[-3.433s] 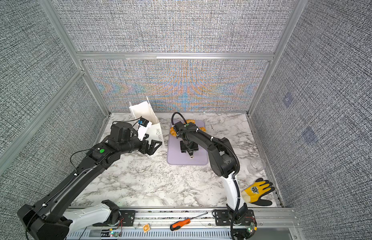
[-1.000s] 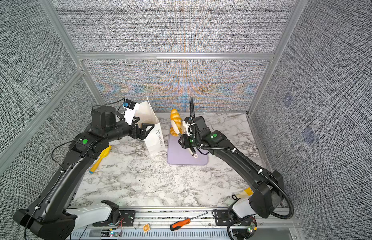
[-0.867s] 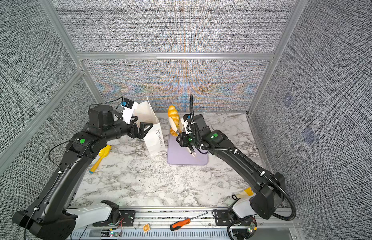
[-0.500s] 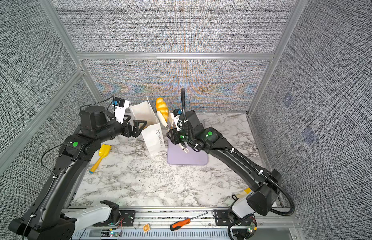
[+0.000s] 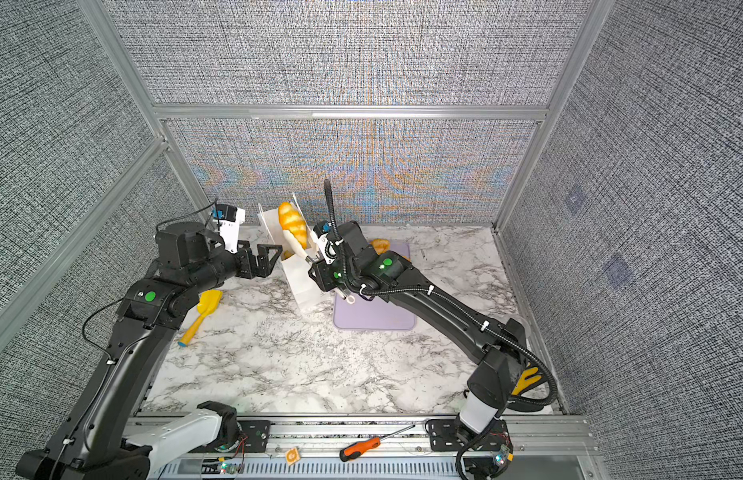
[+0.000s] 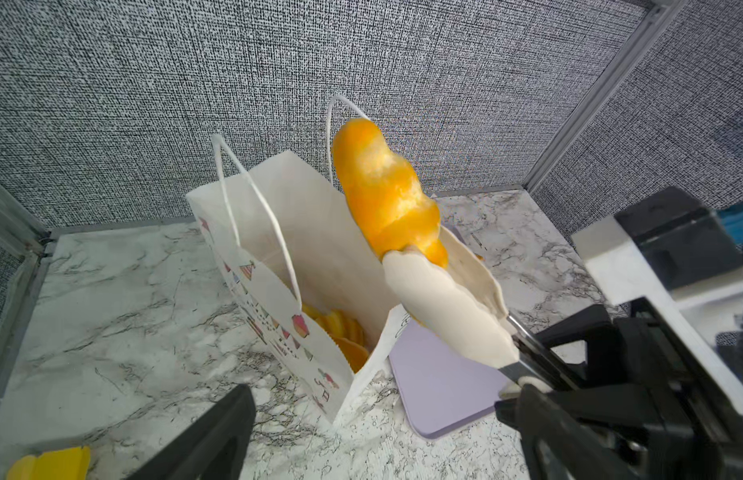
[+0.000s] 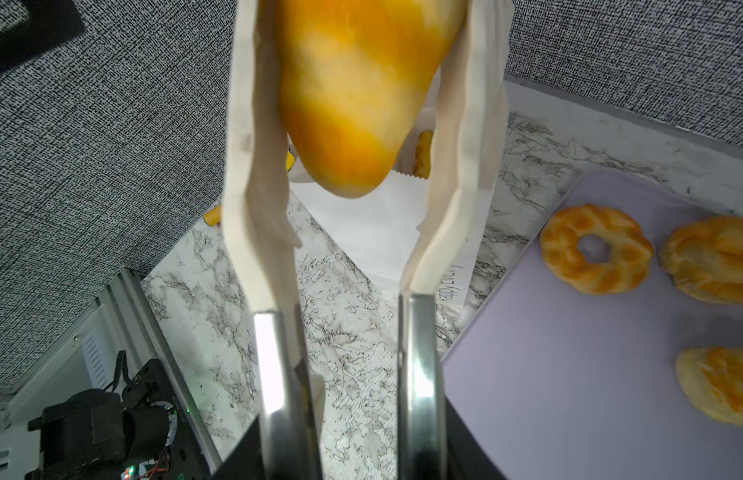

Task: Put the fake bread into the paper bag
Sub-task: 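Carry the croissant over the bag while left gripper raises the bag, then open the tongs to drop the croissant into the paper bag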

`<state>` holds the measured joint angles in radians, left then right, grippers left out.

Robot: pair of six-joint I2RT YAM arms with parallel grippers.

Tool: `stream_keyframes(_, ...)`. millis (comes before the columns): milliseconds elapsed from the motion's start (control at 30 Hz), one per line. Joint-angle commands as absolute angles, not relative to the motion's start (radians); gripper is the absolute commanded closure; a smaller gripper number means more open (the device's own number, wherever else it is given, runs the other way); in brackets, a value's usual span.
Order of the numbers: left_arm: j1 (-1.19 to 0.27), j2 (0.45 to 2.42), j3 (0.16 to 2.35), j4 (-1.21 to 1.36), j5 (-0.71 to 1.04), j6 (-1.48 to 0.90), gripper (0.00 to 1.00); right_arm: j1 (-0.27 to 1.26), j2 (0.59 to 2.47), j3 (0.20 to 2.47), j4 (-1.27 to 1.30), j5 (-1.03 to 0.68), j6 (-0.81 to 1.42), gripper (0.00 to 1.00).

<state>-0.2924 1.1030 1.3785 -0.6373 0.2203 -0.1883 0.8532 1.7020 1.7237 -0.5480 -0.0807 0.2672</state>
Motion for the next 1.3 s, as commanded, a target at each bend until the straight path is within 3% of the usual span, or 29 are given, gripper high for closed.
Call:
stream_keyframes(0, -0.290, 1.094, 1.364, -0.597, 0.242, -0.196, 0.01, 0.854, 1.741, 1.786, -0.568, -0.056, 0.256, 0.56)
stream_keyframes(367, -0.290, 1.089, 1.348, -0.614, 0.230, -0.156, 0.01, 0.844, 1.922, 2.035, -0.790, -0.005, 0.242, 0.54)
stream_keyframes(733, -0.290, 1.110, 1.357, -0.620, 0.252, -0.135, 0.01, 0.840, 1.961, 2.132, -0.876, 0.003, 0.263, 0.37)
stream_keyframes(1267, -0.291, 1.103, 1.344, -0.608, 0.304, -0.110, 0.02, 0.840, 1.923, 2.171, -0.908, 0.075, 0.256, 0.33)
